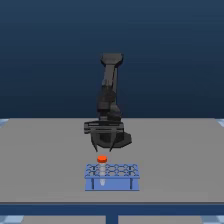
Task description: Pick up the centrifuge tube on the rack
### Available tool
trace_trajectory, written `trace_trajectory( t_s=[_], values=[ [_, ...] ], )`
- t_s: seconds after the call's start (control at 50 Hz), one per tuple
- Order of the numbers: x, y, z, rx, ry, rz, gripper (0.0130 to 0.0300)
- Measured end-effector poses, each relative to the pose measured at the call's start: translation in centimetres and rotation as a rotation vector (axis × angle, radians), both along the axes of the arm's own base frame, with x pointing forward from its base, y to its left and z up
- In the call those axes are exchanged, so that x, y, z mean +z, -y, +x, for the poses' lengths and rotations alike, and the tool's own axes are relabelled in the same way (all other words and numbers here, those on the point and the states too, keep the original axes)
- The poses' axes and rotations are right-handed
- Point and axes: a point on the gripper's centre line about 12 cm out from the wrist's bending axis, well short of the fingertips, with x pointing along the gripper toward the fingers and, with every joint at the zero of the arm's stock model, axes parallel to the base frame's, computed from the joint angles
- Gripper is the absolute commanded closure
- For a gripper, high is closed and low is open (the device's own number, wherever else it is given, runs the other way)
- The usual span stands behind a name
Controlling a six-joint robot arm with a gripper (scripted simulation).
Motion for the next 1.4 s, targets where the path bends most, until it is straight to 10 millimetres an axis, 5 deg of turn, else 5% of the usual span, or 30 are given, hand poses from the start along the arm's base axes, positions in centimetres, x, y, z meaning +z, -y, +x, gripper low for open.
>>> trace_trajectory(
  t_s=[1.4],
  values=[
    [-1.6, 0.4, 0.5, -0.026, -0.025, 0.013, 0.0130]
  ],
)
